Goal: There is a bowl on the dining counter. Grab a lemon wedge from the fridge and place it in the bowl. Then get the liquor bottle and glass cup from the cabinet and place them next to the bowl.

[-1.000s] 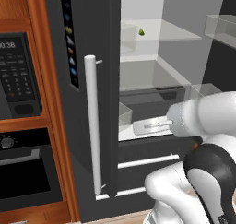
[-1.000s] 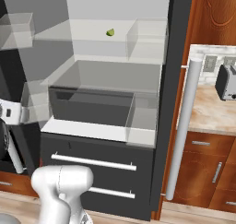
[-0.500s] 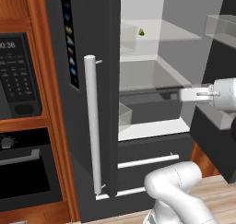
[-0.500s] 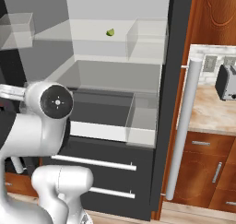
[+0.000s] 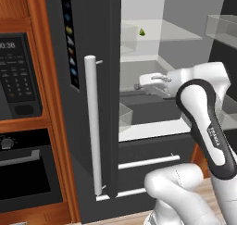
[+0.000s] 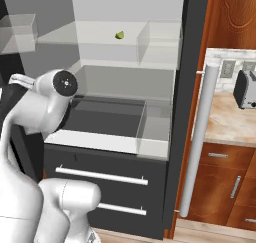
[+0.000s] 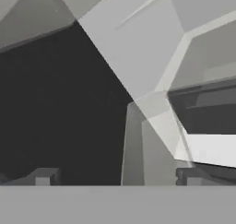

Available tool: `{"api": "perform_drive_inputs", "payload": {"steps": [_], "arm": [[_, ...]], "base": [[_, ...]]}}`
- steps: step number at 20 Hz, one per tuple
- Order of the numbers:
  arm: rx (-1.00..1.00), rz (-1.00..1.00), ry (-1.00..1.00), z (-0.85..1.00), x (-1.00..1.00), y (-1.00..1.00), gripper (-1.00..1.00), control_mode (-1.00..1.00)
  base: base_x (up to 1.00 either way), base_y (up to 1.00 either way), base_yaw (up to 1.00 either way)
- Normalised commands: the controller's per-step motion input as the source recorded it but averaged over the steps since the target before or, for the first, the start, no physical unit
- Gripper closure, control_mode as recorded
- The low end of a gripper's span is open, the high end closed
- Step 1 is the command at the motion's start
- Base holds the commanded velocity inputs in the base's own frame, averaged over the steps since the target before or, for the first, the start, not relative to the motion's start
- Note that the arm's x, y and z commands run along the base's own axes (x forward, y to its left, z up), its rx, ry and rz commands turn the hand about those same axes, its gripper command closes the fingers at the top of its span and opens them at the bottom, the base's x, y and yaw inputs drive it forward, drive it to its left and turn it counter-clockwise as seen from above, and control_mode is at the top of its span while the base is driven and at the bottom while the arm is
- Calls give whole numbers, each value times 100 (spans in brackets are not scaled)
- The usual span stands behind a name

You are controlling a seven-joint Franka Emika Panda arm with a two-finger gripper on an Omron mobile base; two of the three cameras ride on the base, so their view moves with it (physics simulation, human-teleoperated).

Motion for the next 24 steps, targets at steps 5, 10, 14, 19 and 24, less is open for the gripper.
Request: {"api": "perform_drive_inputs", "payload": {"steps": [5,10,14,19,24], "arm": [[-26,5,0,0,18,100,-100,-100],[-34,14,-9,-3,-5,100,-100,-100],[-31,11,-13,-10,2,100,-100,-100],[-28,10,-33,-39,8,100,-100,-100],[-13,2,-39,-40,-17,75,-100,-100]], "base": [[0,0,0],[0,0,0],[0,0,0],[0,0,0],[0,0,0]]}}
